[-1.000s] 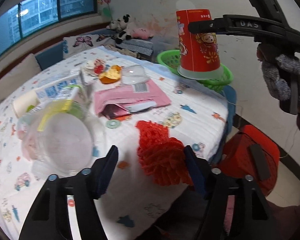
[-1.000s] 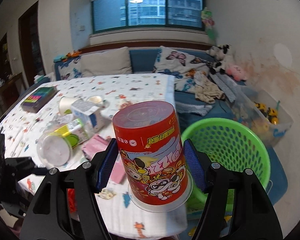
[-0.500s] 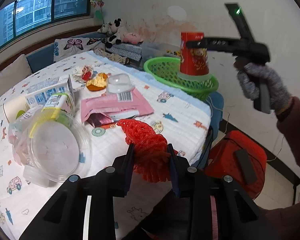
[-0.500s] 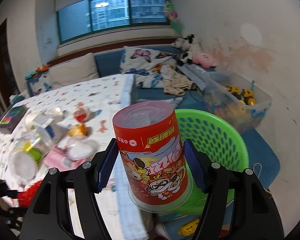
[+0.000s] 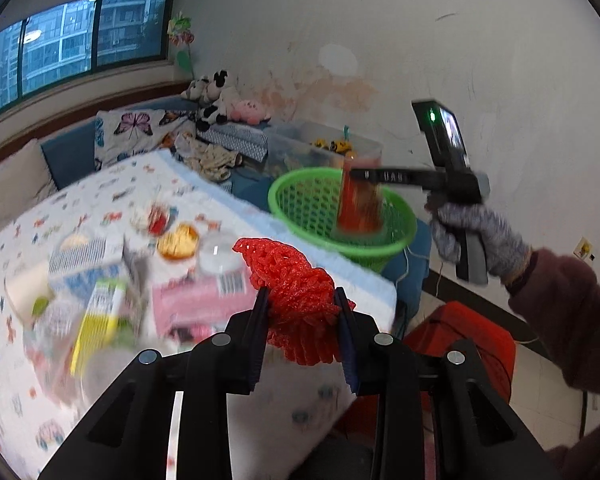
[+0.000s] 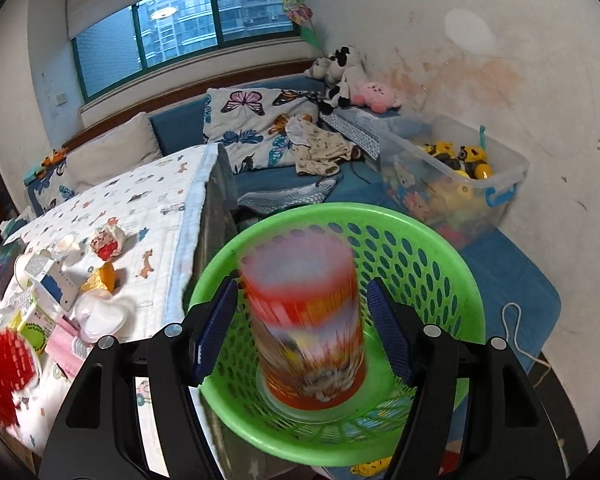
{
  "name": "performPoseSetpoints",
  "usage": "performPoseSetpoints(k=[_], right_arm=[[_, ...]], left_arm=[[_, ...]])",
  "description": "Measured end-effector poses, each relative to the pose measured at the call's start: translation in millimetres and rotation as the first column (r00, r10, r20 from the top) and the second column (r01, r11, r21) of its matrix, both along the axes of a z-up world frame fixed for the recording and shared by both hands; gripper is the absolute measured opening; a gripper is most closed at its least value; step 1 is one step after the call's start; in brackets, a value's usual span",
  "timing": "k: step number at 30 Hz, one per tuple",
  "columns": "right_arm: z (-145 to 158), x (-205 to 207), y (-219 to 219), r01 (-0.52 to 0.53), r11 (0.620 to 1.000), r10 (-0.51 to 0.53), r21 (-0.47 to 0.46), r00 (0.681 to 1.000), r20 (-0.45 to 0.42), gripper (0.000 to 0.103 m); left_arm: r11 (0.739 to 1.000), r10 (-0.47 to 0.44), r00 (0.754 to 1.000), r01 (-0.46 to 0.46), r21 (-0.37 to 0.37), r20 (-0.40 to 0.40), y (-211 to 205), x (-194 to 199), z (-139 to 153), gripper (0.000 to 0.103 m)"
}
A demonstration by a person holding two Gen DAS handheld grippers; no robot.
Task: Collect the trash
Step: 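Carry the red cup over the basket with right tool while left tool grasps red mesh, then release the red cup into the basket with right tool while left tool drops the mesh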
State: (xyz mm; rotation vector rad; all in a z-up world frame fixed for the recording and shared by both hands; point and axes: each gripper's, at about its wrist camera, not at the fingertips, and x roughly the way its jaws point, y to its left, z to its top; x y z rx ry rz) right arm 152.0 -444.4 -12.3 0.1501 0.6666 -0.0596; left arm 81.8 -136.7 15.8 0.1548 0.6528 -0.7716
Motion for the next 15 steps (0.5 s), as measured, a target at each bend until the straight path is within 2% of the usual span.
performPoseSetpoints(k=[8,15], right_arm=[[0.7,-9.0,-20.4,0.021,1.000,-0.021,-0.014,1.000,0.017,0.071],[1.6,-31.3,-37.4,0.039,0.999,-0.039,0.002,0.999,0.032,0.074]], left_arm=[[0.999,-0.042,0.999,0.042,-0.006,0.011,-55.4,38.8,18.3,0.031],[0.997,-0.076,0.997,0.077,0.013,-0.027,-108.6,75.4,8.7,0.031]])
